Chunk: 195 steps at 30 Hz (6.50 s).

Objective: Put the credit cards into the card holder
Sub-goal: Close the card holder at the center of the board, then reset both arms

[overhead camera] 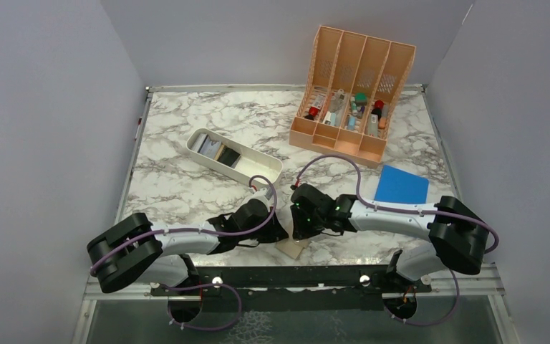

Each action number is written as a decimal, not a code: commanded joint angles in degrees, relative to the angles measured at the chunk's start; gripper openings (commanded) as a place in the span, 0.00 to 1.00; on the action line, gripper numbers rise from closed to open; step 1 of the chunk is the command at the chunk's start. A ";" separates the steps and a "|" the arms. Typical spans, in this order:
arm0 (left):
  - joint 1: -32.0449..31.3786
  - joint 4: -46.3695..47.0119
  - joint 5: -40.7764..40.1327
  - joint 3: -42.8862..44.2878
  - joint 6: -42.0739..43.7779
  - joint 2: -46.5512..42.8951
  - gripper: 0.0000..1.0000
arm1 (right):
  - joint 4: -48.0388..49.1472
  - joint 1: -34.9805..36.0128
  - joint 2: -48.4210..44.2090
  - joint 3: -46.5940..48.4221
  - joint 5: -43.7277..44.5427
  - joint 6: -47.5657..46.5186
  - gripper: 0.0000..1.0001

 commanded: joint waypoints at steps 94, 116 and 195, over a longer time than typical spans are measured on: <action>-0.73 1.41 -0.97 -0.15 0.18 1.95 0.06 | -8.29 2.65 5.70 4.43 2.35 4.47 0.13; -1.55 3.45 -1.63 -2.47 0.25 1.64 0.06 | -17.72 2.61 15.91 12.85 0.52 4.19 0.14; -1.55 -18.26 -12.78 3.55 8.27 -21.70 0.29 | -10.11 1.65 -10.33 2.98 7.14 7.26 0.32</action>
